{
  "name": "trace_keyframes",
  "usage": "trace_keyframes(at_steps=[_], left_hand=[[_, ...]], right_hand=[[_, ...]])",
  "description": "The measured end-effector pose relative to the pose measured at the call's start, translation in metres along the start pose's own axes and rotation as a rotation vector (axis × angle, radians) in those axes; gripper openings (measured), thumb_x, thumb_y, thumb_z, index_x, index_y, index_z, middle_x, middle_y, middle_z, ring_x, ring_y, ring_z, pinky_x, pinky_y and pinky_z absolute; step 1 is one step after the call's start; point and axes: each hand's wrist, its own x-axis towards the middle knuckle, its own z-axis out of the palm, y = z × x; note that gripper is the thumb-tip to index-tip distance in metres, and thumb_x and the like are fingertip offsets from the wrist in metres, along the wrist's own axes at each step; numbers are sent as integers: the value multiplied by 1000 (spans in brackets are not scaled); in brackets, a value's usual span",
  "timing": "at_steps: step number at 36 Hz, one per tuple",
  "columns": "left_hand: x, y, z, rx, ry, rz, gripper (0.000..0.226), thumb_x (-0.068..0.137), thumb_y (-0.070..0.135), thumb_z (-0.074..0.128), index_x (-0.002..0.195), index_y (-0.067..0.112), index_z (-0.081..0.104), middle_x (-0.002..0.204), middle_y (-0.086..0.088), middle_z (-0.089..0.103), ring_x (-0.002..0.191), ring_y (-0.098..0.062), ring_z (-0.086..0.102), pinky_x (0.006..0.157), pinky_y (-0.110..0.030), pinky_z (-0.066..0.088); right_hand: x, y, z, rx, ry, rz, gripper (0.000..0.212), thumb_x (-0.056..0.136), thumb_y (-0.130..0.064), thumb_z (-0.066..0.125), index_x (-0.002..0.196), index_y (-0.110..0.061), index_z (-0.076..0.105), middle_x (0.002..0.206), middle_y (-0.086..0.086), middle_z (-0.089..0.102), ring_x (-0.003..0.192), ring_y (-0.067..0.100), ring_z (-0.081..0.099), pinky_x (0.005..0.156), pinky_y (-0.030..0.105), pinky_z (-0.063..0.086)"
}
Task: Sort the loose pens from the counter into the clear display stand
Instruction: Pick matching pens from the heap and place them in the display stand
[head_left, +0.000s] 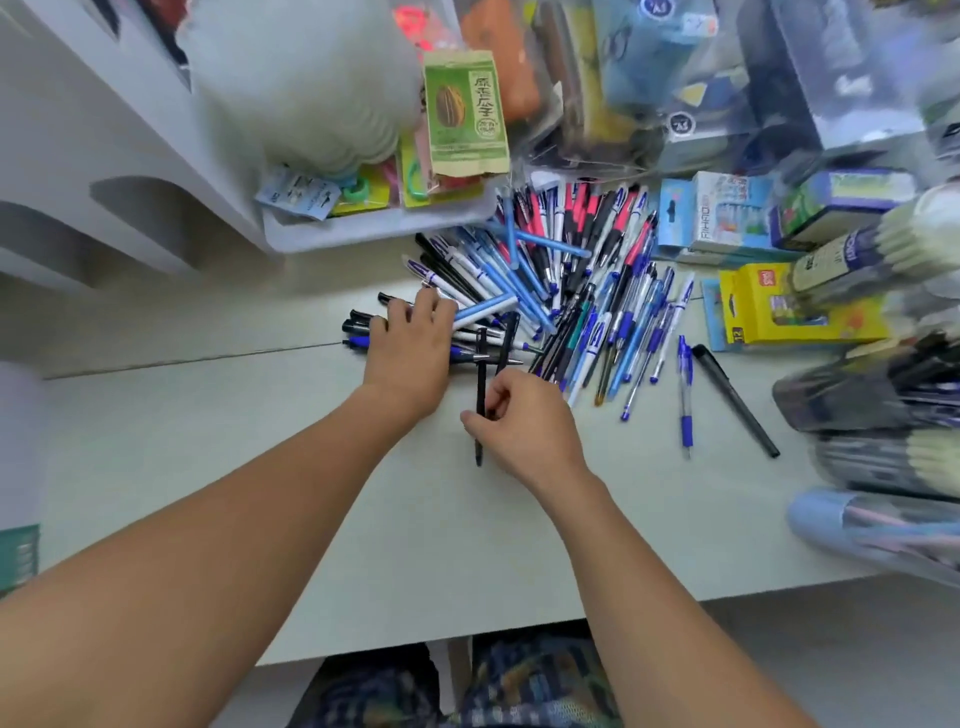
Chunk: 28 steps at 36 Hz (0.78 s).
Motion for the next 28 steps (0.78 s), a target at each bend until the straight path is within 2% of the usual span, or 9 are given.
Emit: trace_keyframes(at_steps=[4,7,10,13,16,20,22,24,28], left_hand=[[-6,-10,-1,-29,13,29,56,89,0,56,139,18,39,141,-8,38,111,-34,46,84,-43,45],[-13,-20,-3,-78,-9,22,58,89,-4,58,139,18,40,147,-8,29,109,-33,46,67,-40,41],[-22,-29,-5,-160,-12,-7,50,92,2,61,135,19,43,134,-8,36,106,-32,48,65,-42,41],[-31,-34,-7,-268,-43,-13,39,97,15,62,132,17,46,121,-9,47,105,-33,52,74,-46,46],[-39,-36,-11,-341,-51,-84,22,99,18,56,119,14,49,109,-10,56,93,-31,54,72,-43,43],[-51,-41,-18,-414,-144,-169,22,101,33,54,113,15,50,94,-4,52,81,-28,48,68,-36,36],[-57,-47,-21,-550,-165,-217,21,101,35,55,100,14,52,88,-3,54,79,-29,52,65,-36,38],[-63,-55,-27,-820,-209,-310,23,102,32,55,90,12,55,83,-5,58,76,-28,58,62,-33,41],[-84,-67,-43,-1481,-340,-543,23,101,33,59,104,11,66,77,0,58,62,-13,55,67,-29,42]], right_hand=[[-2,-1,11,-167,5,-10,24,75,-28,78,79,-21,56,79,-3,63,75,23,61,62,32,47],[-2,-2,16,-155,84,22,10,83,-22,68,79,-17,60,79,2,66,75,27,63,65,35,52],[-2,-2,18,-59,164,70,10,86,-20,64,78,-14,62,76,3,66,73,25,62,63,32,51],[-3,-3,18,20,210,94,14,88,-19,64,76,-13,62,72,2,64,70,23,61,61,31,49],[-6,-3,17,6,209,100,13,88,-18,62,75,-13,61,71,0,63,68,20,60,61,31,49],[-13,-5,21,-49,182,104,13,88,-22,63,77,-15,63,72,-3,64,69,17,60,62,31,50],[-16,-7,25,-52,182,88,16,89,-25,63,76,-17,63,71,-4,64,69,17,60,60,29,46],[-20,-11,30,-18,186,65,22,91,-30,64,74,-17,63,68,-4,63,66,17,60,58,28,44],[-31,-28,37,246,180,40,41,97,-38,60,69,-8,61,59,5,59,58,26,60,56,37,51]])
